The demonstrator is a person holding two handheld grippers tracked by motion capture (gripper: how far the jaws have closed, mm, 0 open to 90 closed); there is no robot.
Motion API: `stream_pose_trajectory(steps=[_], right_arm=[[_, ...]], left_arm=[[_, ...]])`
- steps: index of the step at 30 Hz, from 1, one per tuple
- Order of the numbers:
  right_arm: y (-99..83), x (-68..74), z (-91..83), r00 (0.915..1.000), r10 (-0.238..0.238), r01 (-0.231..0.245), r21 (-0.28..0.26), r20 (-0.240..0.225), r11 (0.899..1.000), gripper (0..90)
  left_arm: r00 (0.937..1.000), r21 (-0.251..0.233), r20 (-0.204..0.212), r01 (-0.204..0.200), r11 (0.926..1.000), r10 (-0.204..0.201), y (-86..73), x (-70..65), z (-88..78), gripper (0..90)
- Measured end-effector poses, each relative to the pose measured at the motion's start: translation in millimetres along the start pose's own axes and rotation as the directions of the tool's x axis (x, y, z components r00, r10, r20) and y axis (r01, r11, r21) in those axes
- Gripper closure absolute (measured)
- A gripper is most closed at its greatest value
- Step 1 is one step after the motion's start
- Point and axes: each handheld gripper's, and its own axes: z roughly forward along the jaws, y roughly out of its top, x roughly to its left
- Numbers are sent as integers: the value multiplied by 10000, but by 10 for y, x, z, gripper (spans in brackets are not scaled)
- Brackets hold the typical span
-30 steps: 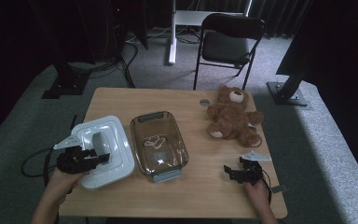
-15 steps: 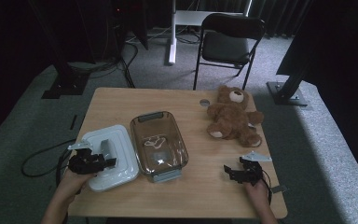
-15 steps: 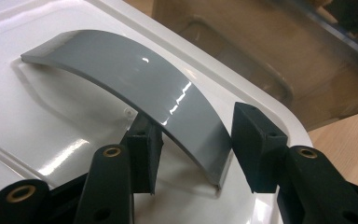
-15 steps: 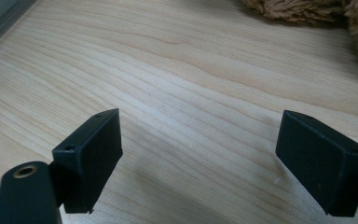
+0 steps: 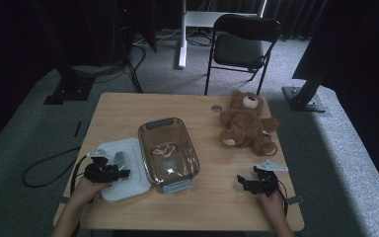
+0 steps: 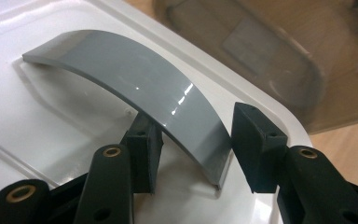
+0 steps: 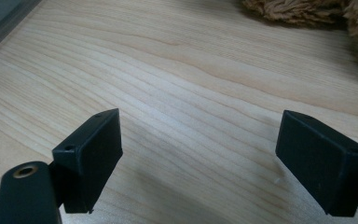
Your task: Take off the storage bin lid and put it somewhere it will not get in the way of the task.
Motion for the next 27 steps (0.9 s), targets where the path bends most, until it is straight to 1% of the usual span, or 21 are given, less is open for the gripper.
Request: stream_pose_trajectory(steps=[1, 4, 5, 6, 7, 10, 11, 14, 15, 16, 17, 18, 19, 20, 21, 22, 23, 24, 25, 26, 27], right_arm=[[0, -1, -1, 10000, 0, 0, -4, -11, 10000, 137], [-1, -1, 0, 10000, -4, 4, -3, -11, 10000, 137], [-1, 0, -2, 10000, 6, -6, -11, -24, 10000, 137], [-1, 0, -2, 10000, 6, -6, -11, -24, 10000, 137], [-2, -2, -3, 10000, 7, -7, -30, -21, 10000, 137], [-1, -2, -3, 10000, 11, -11, -39, -24, 10000, 137], [-1, 0, -1, 10000, -7, 7, -4, -10, 10000, 137], [-1, 0, 0, 10000, -9, 9, -9, 0, 10000, 137], [-1, -3, -1, 10000, 18, -18, -17, 17, 10000, 137], [-1, -3, -1, 10000, 18, -18, -17, 17, 10000, 137], [-1, -3, -2, 10000, 16, -16, -36, 15, 10000, 137], [-1, -3, -2, 10000, 16, -16, -36, 15, 10000, 137], [-1, 0, -5, 10000, 11, -11, -58, 18, 10000, 137], [-1, 0, -5, 10000, 11, -11, -58, 18, 10000, 137], [-2, 0, -6, 10000, 10, -10, -69, 6, 10000, 137], [-2, 0, -6, 10000, 10, -10, -69, 6, 10000, 137], [-2, 0, -4, 10000, 8, -8, -61, -3, 10000, 137], [-2, 0, -4, 10000, 8, -8, -61, -3, 10000, 137], [-2, 2, -2, 10000, -2, 2, -58, -7, 10000, 137], [-2, 2, -2, 10000, -2, 2, -58, -7, 10000, 137], [-2, 3, -1, 10000, -18, 18, -30, 4, 10000, 137]], left_arm=[[10000, 11, -29, -16, 10000, 16, -13, 25, 42, 563], [9999, 21, -142, 37, 10000, -37, -21, 45, 84, 567], [9995, 6, -319, 63, 10000, -63, -27, 62, 106, 563], [9995, 6, -319, 63, 10000, -63, -27, 62, 106, 555], [9985, 65, -550, -76, 10000, 79, -40, 56, 122, 537], [9978, -77, -656, -96, 9999, 91, -53, 39, 123, 430], [9967, -91, -808, -15, 10000, 7, -58, 26, 129, 393], [9975, -110, -708, 62, 9999, -69, -61, 13, 123, 273], [9945, -205, -1041, 107, 9997, -128, -62, -17, 114, 247], [9945, -205, -1041, 107, 9997, -128, -62, -17, 114, 186], [9933, -264, -1158, 26, 9996, -56, -79, -40, 99, 170], [9933, -264, -1158, 26, 9996, -56, -79, -40, 99, 170], [9915, -584, -1303, -42, 9983, -34, -113, -58, 72, 164], [9915, -584, -1303, -42, 9983, -34, -113, -58, 72, 137], [9865, -680, -1637, -138, 9976, 25, -144, -77, 47, 98], [9865, -680, -1637, -138, 9976, 25, -144, -77, 47, 98], [9813, -780, -1925, -234, 9967, 79, -171, -90, 4, 98], [9813, -780, -1925, -234, 9967, 79, -171, -90, 4, 98], [9786, -993, -2053, -46, 9951, -160, -194, -88, -48, 98], [9786, -993, -2053, -46, 9951, -160, -194, -88, -48, 97], [9725, -1181, -2307, 60, 9930, -333, -220, -84, -88, 73]])
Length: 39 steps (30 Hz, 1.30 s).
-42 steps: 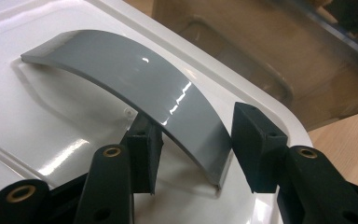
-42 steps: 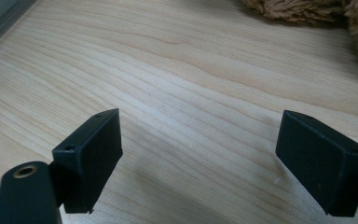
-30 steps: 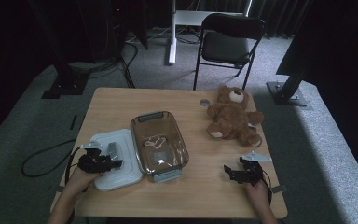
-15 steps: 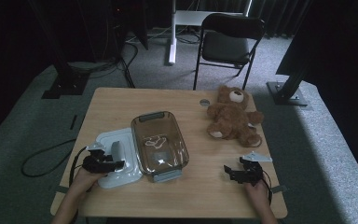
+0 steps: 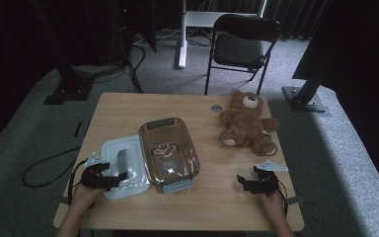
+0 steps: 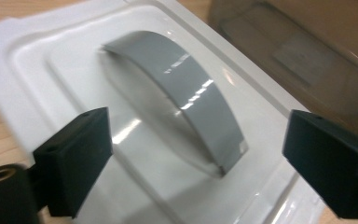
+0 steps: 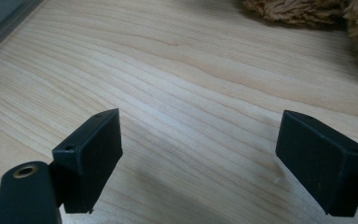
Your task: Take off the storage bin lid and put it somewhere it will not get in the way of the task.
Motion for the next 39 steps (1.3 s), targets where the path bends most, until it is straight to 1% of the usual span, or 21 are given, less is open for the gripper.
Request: stream_pose_trajectory(steps=[1, 2, 3, 6, 9, 11, 12, 14, 15, 17, 19, 20, 22, 24, 28, 30, 32, 34, 35, 38, 39], right_arm=[[0, 0, 0, 10000, 0, 0, 0, 0, 10000, 137], [0, -1, -2, 10000, 9, -9, -29, -17, 10000, 137], [0, -2, -1, 10000, 19, -19, -19, -8, 10000, 137], [0, -2, -3, 10000, 13, -13, -43, -12, 10000, 137], [0, 0, -2, 10000, 5, -5, -25, -6, 10000, 137], [0, 0, -1, 10000, -11, 11, -28, -7, 10000, 137], [0, 1, -2, 10000, -28, 28, -35, -11, 10000, 137], [0, 2, -1, 10000, -36, 36, -19, 6, 10000, 137], [0, 3, -2, 10000, -40, 40, -33, 1, 10000, 137], [0, 2, -3, 10000, -37, 37, -30, -2, 10000, 137], [0, 1, -4, 10000, -35, 35, -45, 3, 10000, 137], [0, 0, -5, 10000, -14, 14, -44, -10, 10000, 137], [0, 0, -7, 10000, -6, 6, -50, -1, 10000, 137], [1, 0, -6, 10000, 0, 0, -47, 1, 10000, 137], [1, 0, -5, 10000, -9, 9, -50, 7, 10000, 137], [1, 0, -5, 10000, -11, 11, -55, -6, 10000, 137], [1, 0, -1, 10000, -27, 27, -43, 23, 10000, 137], [2, 0, -4, 10000, -25, 26, -59, 47, 10000, 136], [2, 0, -4, 10000, -25, 26, -59, 47, 10000, 136], [11, -10, -22, 9999, 97, -98, -206, -45, 9997, 137], [11, -10, -22, 9999, 97, -98, -206, -45, 9997, 137]], left_arm=[[10000, 0, 0, 0, 10000, 0, 0, 0, 0, 5], [9997, -22, -176, 180, 9998, -180, -26, 29, -28, 5], [9997, -22, -176, 180, 9998, -180, -26, 29, -28, 5], [9976, -62, -594, 348, 9994, -351, -89, 60, -71, 5], [9942, -283, -986, 403, 9988, -430, -143, 89, -119, 5], [9934, -289, -1068, 391, 9988, -420, -154, 96, -128, 5], [9900, -301, -1346, 377, 9988, -414, -185, 113, -151, 5], [9858, -438, -1522, 642, 9970, -702, -221, 146, -179, 5], [9858, -438, -1522, 642, 9970, -702, -221, 146, -179, 5], [9782, -602, -1837, 875, 9943, -972, -265, 183, -218, 5], [9693, -732, -2231, 892, 9933, -1034, -297, 208, -254, 5], [9693, -732, -2231, 892, 9933, -1034, -297, 208, -254, 5], [9604, -791, -2543, 965, 9922, -1137, -336, 240, -286, 5], [9515, -609, -2900, 889, 9942, -1029, -369, 257, -295, 5], [9424, -693, -3042, 1239, 9899, -1393, -426, 298, -313, 5], [9424, -693, -3042, 1239, 9899, -1393, -426, 298, -313, 5], [9280, -692, -3308, 1574, 9851, -1715, -453, 331, -324, 5], [9188, -769, -3464, 1733, 9819, -1893, -465, 346, -330, 5], [9182, -799, -3468, 1746, 9814, -1916, -472, 353, -331, 5], [9108, -673, -3675, 1756, 9822, -1880, -488, 366, -325, 5], [9120, -707, -3616, 1804, 9811, -1937, -494, 373, -321, 5]])
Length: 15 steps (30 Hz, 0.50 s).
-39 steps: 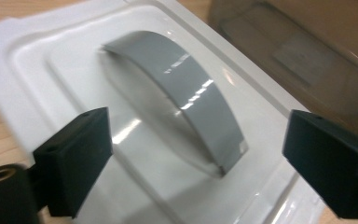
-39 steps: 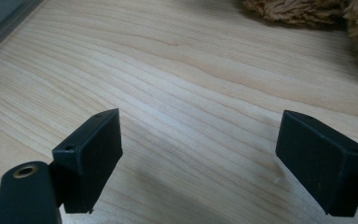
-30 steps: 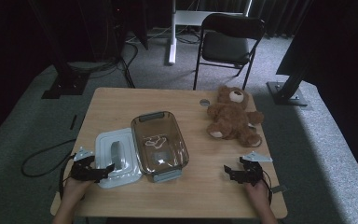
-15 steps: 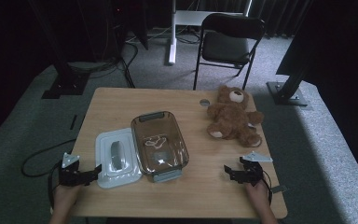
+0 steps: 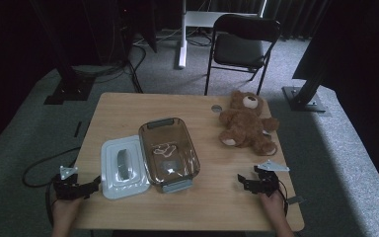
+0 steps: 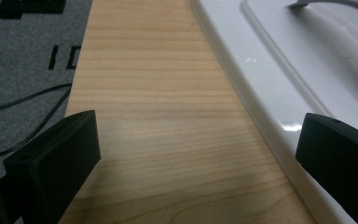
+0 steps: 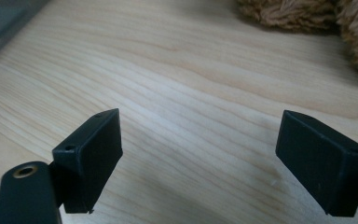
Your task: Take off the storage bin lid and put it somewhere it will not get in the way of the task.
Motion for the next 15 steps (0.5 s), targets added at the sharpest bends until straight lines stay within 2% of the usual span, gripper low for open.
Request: stream_pose_trajectory(steps=[4, 7, 8, 9, 11, 12, 13, 14, 15], right_arm=[[37, -6, -25, 10000, 17, -16, -100, 92, 9999, 137], [192, -25, -125, 9986, 209, -177, -656, 483, 9977, 136], [241, -33, -158, 9974, 419, -364, -901, 590, 9953, 135], [298, -57, -189, 9961, 755, -707, -984, 463, 9926, 125], [407, -108, -228, 9875, 1512, -1444, -1288, 443, 9811, 120], [449, -132, -243, 9877, 1539, -1482, -1456, 286, 9782, 117], [490, -141, -248, 9892, 1416, -1340, -1576, 375, 9784, 117], [535, -147, -239, 9887, 1324, -1198, -1606, 701, 9797, 117], [574, -158, -231, 9879, 1328, -1185, -1626, 804, 9796, 116]], left_arm=[[10000, 132, -36, -28, 9999, 29, -8, 0, 25, 5], [9999, 223, -90, -112, 9997, 114, -10, 0, 44, 5], [9996, 386, -181, -227, 9990, 234, -12, 0, 53, 5], [9992, 504, -230, -302, 9983, 314, -15, 3, 59, 6], [9991, 509, -289, -288, 9983, 303, -16, 16, 57, 6], [9990, 494, -327, -283, 9984, 300, -17, 24, 54, 6], [9989, 548, -382, -260, 9982, 281, -17, 31, 56, 6], [9990, 569, -374, -216, 9981, 238, -18, 39, 56, 6], [9993, 511, -349, -101, 9986, 119, -20, 41, 53, 8]])
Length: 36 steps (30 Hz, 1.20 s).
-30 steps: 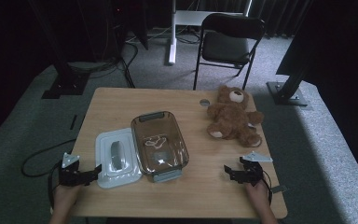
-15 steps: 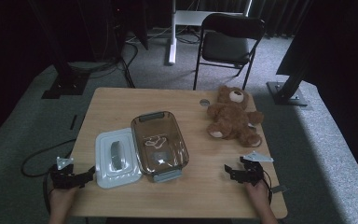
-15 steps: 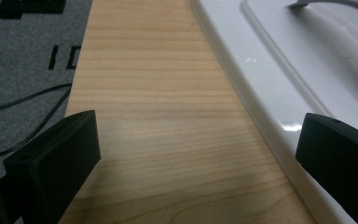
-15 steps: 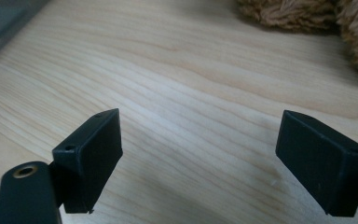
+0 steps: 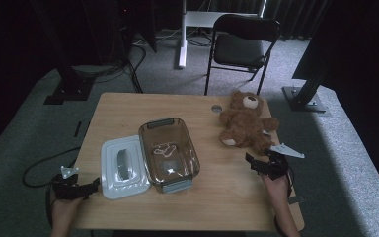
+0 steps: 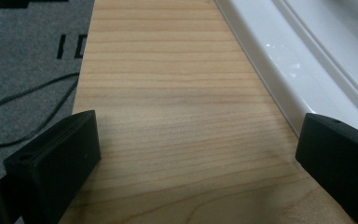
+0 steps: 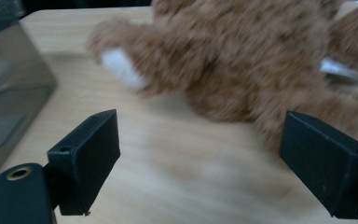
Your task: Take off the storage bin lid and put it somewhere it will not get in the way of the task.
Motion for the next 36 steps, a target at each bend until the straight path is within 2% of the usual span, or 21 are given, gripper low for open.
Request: stream_pose_trajectory(steps=[8, 11, 13, 20, 31, 36], right_arm=[[287, -127, 179, 9969, 331, -330, -26, 707, 9995, 116], [406, -176, 237, 9954, 484, -484, -18, 829, 9988, 116], [484, -198, 271, 9954, 630, -625, -99, 724, 9980, 116], [731, -204, 466, 9922, 765, -770, 7, 984, 9970, 116], [890, -236, 754, 9845, 1002, -1063, 357, 1437, 9937, 116], [951, -234, 863, 9835, 1105, -1198, 584, 1435, 9911, 116]], left_arm=[[9996, 123, -80, -286, 9995, 287, 7, -34, 13, 8], [9987, 199, -123, -502, 9985, 504, 11, -52, 20, 8], [9978, 258, -117, -654, 9975, 657, 13, -66, 23, 8], [9978, 239, -103, -650, 9976, 653, 14, -72, 26, 8], [9978, 237, -100, -656, 9976, 659, 14, -73, 26, 8], [9977, 239, -103, -664, 9975, 667, 11, -77, 24, 8]])
